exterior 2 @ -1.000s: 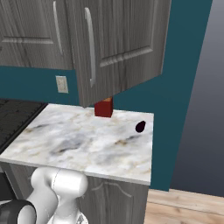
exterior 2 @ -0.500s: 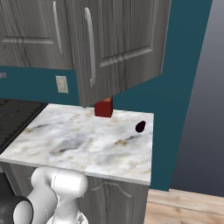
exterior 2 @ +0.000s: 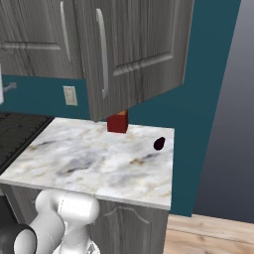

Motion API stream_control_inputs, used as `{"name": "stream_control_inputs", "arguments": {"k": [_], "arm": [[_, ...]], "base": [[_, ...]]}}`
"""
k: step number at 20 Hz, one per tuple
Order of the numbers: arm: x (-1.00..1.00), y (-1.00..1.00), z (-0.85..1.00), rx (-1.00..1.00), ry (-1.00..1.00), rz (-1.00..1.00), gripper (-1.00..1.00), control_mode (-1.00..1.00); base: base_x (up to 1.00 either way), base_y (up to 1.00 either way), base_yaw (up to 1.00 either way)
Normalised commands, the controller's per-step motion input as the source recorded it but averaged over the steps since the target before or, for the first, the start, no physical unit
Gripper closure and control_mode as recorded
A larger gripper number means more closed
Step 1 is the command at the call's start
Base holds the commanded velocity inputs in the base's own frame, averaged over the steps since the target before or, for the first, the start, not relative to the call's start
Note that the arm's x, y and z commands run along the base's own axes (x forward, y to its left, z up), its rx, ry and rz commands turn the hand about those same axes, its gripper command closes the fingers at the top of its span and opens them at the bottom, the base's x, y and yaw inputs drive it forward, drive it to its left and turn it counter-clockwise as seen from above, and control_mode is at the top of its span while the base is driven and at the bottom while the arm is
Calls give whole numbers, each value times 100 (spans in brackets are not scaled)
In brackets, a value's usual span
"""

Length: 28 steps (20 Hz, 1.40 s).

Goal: Pick the sponge and sponge from the cabinet and place them on the counter.

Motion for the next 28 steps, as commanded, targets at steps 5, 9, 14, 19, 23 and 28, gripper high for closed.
{"name": "stream_control_inputs", "arguments": {"k": [5,9,14,19,23,28], "arm": [[0,-28,0,-1,-2,-10,-100,-100],[0,-24,0,0,0,-6,-100,-100],[0,-28,0,0,-2,0,-100,-100],[0,-35,0,0,-3,0,-100,-100],[0,-35,0,0,-8,0,-100,-100],[0,-30,0,0,-5,0,-100,-100]], "base": [[0,0,0],[0,0,0],[0,0,0],[0,0,0],[0,0,0],[0,0,0]]}}
